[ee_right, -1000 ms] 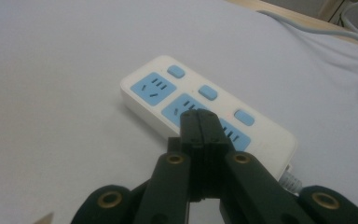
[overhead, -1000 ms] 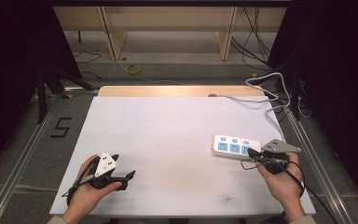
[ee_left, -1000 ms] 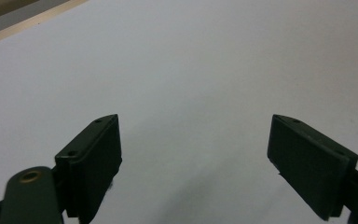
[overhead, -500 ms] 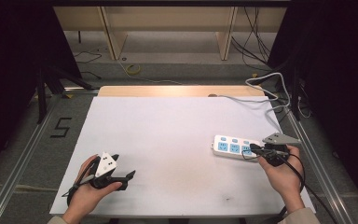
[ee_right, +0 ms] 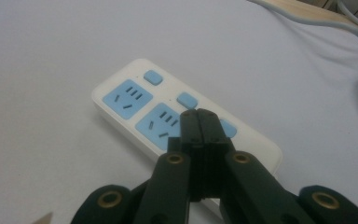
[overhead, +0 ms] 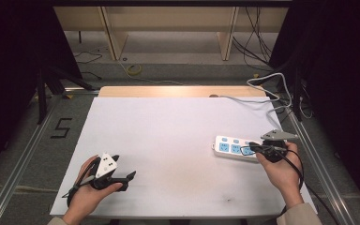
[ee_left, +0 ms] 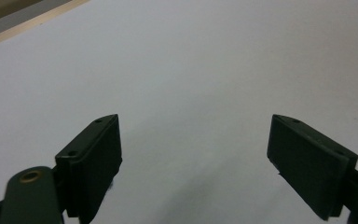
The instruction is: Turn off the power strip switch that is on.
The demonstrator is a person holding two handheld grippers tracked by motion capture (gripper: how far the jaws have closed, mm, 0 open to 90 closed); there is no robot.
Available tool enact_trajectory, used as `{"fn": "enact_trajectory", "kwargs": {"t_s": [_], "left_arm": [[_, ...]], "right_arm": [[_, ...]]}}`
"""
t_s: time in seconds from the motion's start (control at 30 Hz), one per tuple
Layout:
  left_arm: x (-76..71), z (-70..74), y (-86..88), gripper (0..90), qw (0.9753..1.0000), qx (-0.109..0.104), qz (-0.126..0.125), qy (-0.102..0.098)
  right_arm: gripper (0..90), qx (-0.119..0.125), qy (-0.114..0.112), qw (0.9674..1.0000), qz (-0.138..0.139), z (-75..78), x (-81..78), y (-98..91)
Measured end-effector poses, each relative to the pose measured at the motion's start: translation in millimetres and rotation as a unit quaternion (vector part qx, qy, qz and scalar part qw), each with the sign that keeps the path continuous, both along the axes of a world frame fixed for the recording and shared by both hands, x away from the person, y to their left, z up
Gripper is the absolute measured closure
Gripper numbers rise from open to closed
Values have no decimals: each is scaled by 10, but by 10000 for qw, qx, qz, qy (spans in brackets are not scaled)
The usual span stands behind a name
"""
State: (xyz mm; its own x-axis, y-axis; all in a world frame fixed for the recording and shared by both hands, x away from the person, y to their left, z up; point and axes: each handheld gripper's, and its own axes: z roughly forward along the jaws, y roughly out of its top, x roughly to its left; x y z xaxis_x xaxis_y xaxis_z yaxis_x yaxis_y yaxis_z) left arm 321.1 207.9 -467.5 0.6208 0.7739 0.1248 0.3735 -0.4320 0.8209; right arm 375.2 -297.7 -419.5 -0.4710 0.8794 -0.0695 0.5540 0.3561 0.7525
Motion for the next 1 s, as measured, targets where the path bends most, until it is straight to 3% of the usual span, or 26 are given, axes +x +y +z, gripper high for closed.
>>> {"fn": "enact_trajectory", "kwargs": {"t_s": [1.0], "left_arm": [[2, -4, -3, 176, 10000, 24, 4, 7]], "right_arm": [[900, -119, 220, 9996, -163, 14, 257, 7]]}}
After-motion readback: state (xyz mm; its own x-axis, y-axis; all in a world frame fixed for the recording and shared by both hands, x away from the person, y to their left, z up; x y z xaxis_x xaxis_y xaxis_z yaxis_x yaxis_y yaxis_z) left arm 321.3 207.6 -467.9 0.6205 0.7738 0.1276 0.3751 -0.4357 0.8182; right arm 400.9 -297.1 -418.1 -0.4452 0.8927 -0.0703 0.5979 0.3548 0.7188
